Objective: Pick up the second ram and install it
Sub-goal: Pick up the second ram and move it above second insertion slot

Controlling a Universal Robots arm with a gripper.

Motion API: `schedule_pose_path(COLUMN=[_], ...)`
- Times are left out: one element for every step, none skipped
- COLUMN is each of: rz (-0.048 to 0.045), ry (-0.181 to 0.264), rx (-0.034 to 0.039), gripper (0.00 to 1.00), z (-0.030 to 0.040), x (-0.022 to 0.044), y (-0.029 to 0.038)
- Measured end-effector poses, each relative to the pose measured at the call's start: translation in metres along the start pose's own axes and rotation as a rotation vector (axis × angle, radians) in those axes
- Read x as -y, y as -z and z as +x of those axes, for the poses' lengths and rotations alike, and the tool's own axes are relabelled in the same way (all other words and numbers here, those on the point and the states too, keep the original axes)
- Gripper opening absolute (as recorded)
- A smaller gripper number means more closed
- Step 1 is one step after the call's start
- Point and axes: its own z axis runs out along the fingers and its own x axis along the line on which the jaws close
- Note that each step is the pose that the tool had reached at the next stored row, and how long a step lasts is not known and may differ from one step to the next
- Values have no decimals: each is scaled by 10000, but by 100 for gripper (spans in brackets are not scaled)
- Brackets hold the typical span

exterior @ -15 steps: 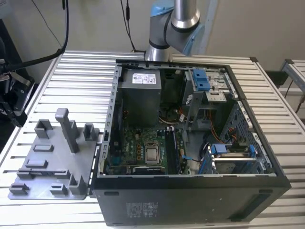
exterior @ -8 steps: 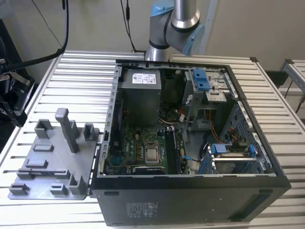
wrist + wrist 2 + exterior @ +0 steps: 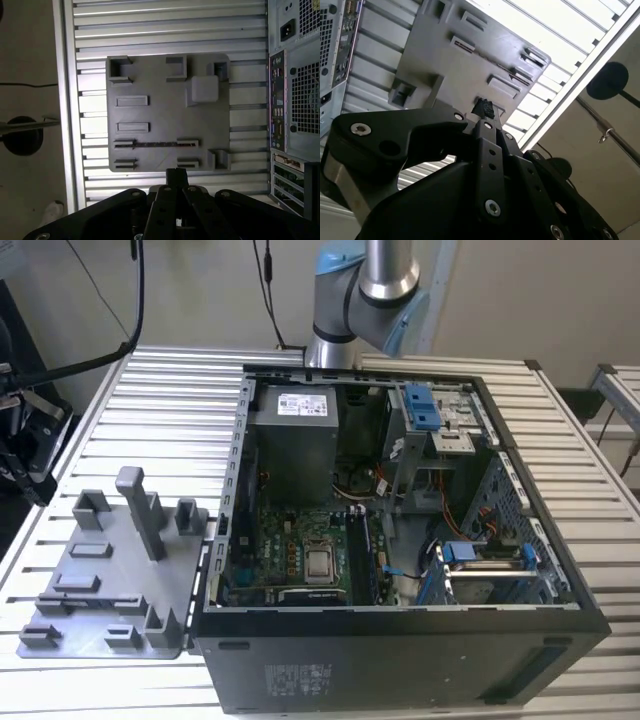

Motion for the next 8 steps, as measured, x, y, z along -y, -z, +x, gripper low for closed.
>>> schedule_pose_path(rz=[2,3,7,11,18,28,34,43], ry=[92,256,440,612,757,888,1005,1110], rx=[-4,-11,-19,-27,-36,-43,-46,-50], gripper=[11,11,11,11,11,11,11,11], z=[0,0,1,1,0,1,3,5], x=[0,-1,0,-1,-3,-8,-14,-19], y=[0,0,-1,0,1,1,-1,-2])
